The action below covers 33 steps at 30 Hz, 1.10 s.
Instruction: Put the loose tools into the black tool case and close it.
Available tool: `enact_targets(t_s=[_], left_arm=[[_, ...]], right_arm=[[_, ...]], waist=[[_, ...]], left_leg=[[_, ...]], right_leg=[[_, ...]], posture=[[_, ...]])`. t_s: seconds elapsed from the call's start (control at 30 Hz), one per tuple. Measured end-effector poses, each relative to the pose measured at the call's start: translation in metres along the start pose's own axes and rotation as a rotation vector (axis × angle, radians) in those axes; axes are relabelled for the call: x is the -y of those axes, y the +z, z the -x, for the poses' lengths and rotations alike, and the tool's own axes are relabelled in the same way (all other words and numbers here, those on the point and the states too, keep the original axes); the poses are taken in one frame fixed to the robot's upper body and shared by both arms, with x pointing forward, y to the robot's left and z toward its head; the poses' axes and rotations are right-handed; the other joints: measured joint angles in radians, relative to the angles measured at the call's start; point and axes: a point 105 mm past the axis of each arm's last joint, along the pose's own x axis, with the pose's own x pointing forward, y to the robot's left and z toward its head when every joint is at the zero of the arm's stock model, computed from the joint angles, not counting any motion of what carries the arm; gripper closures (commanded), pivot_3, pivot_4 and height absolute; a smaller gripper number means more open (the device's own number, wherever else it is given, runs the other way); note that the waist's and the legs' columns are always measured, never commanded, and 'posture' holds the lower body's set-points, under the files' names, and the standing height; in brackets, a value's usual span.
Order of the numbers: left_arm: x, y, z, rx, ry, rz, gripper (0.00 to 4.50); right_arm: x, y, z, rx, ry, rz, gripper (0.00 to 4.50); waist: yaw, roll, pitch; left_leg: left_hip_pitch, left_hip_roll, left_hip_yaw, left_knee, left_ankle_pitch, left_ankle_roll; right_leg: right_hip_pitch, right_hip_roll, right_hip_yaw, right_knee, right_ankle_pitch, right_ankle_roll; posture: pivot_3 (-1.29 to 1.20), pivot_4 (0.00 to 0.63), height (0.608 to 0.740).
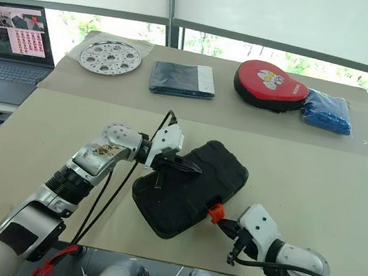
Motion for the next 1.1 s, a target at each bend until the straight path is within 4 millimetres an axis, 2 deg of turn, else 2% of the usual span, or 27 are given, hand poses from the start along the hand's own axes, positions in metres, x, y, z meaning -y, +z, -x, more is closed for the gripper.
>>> enact_targets(t_s=[0.5, 0.9, 1.1], left_arm=[[0.000, -0.002, 0.000, -0.009, 0.001, 0.004, 4.50], [0.001, -0.003, -0.005, -0.010, -0.010, 0.002, 4.50], [0.003, -0.006, -0.010, -0.027, -0.014, 0.009, 4.50]], right_arm=[[-0.003, 0.007, 0.000, 0.087, -0.003, -0.038, 4.44], [0.002, 0.000, -0.024, 0.008, -0.010, -0.029, 4.44], [0.001, -0.004, -0.021, -0.021, -0.024, -0.035, 4.44]], waist=[[-0.005, 0.002, -0.001], [-0.004, 0.003, -0.003], [-0.002, 0.003, -0.010]], left_leg=[[0.001, 0.000, 0.000, 0.000, 0.000, 0.000], [0.001, 0.000, 0.000, 0.000, 0.000, 0.001], [0.004, 0.000, 0.000, 0.000, -0.002, 0.004]], right_leg=[[0.000, 0.000, 0.000, 0.001, 0.000, 0.000], [0.001, 0.000, 0.000, 0.001, 0.000, 0.000], [0.002, -0.001, 0.000, 0.001, 0.000, 0.000]], posture=[[0.00, 0.150, 0.740], [0.00, 0.150, 0.740], [0.00, 0.150, 0.740]])
